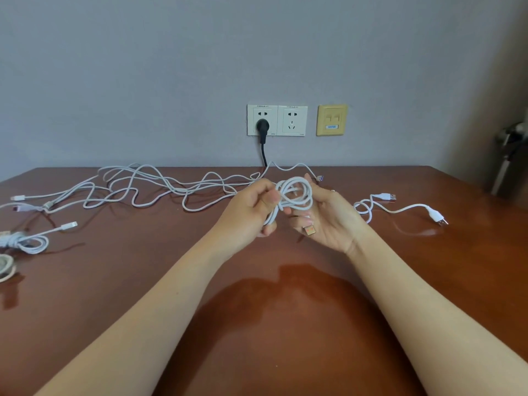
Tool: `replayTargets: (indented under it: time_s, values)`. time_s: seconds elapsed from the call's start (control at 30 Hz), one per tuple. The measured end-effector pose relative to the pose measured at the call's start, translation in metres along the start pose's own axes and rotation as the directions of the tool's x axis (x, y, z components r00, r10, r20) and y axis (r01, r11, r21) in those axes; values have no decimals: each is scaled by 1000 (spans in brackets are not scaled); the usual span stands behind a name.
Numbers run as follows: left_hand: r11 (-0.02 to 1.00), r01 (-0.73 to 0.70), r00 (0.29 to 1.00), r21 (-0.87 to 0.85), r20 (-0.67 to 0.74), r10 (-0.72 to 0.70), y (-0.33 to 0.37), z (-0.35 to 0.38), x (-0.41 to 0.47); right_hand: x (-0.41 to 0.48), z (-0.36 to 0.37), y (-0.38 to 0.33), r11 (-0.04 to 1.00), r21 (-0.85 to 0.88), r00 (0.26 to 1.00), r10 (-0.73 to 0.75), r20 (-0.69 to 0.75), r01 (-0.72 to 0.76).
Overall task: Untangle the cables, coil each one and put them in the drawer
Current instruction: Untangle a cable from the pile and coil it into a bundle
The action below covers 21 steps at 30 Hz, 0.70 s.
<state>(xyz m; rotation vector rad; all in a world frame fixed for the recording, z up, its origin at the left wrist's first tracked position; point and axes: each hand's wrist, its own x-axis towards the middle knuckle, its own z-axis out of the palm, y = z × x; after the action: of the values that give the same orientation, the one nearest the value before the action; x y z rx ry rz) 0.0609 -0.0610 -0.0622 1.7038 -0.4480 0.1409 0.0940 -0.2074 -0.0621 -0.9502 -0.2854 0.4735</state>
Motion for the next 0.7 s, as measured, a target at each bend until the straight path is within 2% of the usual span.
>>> replayTargets:
  time_s: [0.1, 0.2, 0.27, 0.33, 0.37, 0.47, 0.5, 0.53, 0.57, 0.63, 0.7]
  values:
    - [999, -32, 999, -17, -22, 32, 1, 1, 0, -1, 7, 7, 998, 25, 996, 49, 75, -51]
    - [1000, -30, 989, 6, -147, 30, 1, -3, 2, 1, 15, 9, 975, -216, 998, -63, -32, 54]
    - [994, -23, 965, 111, -259, 51, -2, -8, 7, 0, 23, 9, 845, -511, 968, -234, -89, 158]
    - [981, -15, 938, 195, -337, 81, -3, -7, 8, -1, 32, 13, 685, -706, 935, -341, -95, 178]
    - [972, -9, 925, 233, -368, 97, -4, -6, 8, -2, 36, 16, 660, -733, 927, -358, -114, 165]
    - [941, 11, 901, 339, -411, 137, -5, -3, 7, -2, 45, 23, 738, -659, 896, -381, -229, 146]
    - [938, 6, 897, 347, -416, 148, -5, -4, 7, -2, 46, 25, 721, -673, 873, -425, -238, 168]
    - [936, -3, 893, 353, -419, 161, -5, -5, 8, -2, 46, 26, 658, -728, 841, -493, -221, 194]
    - [932, -9, 890, 361, -421, 172, -3, -6, 8, -2, 46, 27, 552, -807, 806, -565, -177, 210]
    - [923, -14, 892, 386, -413, 186, -1, -6, 7, -5, 46, 27, 381, -901, 769, -633, -89, 209]
    - [914, -20, 906, 406, -380, 188, -1, -8, 6, -7, 44, 28, 351, -905, 795, -607, -24, 241]
